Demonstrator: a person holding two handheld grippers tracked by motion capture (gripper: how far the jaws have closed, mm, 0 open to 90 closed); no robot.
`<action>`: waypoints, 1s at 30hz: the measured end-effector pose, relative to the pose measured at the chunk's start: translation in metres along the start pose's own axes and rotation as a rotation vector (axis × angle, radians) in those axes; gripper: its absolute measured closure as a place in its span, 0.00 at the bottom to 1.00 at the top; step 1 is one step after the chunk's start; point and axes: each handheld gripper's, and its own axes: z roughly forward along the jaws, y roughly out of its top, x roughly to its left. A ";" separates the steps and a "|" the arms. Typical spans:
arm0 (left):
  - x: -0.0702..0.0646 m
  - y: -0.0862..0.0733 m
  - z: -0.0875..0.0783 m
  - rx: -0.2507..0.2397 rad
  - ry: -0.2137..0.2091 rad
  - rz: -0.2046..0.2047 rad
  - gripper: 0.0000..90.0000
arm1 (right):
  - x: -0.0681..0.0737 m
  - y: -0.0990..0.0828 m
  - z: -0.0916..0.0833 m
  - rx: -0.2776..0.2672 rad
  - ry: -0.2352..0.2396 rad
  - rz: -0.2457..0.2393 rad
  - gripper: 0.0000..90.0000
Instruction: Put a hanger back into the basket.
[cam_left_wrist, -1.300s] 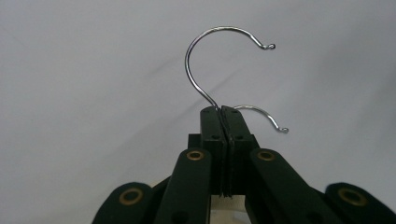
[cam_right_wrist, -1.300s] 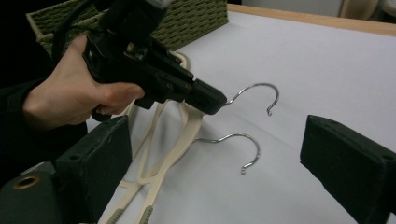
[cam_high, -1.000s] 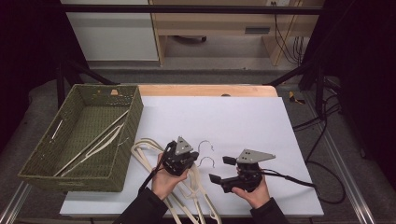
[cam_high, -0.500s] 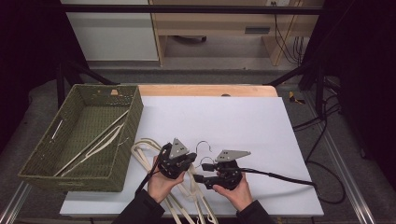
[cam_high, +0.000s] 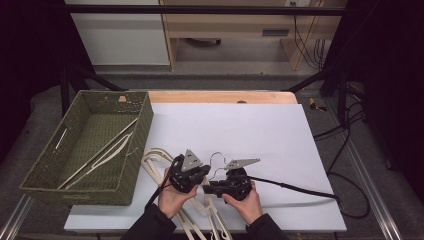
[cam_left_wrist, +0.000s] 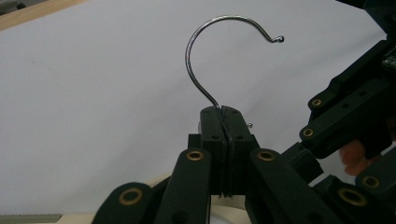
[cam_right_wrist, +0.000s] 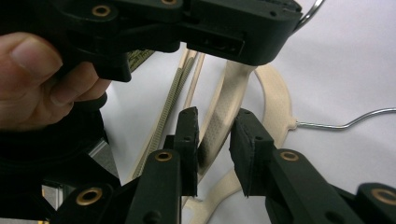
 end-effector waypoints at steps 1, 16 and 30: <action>0.000 0.000 -0.001 -0.002 -0.001 0.000 0.98 | 0.000 0.000 0.000 0.000 0.000 0.000 0.82; 0.030 0.008 -0.061 -0.157 -0.002 -0.056 0.55 | 0.006 0.010 -0.017 -0.052 0.025 0.058 0.93; 0.048 -0.020 -0.087 -0.131 -0.070 -0.025 0.11 | 0.011 0.017 -0.039 -0.043 0.038 -0.040 0.96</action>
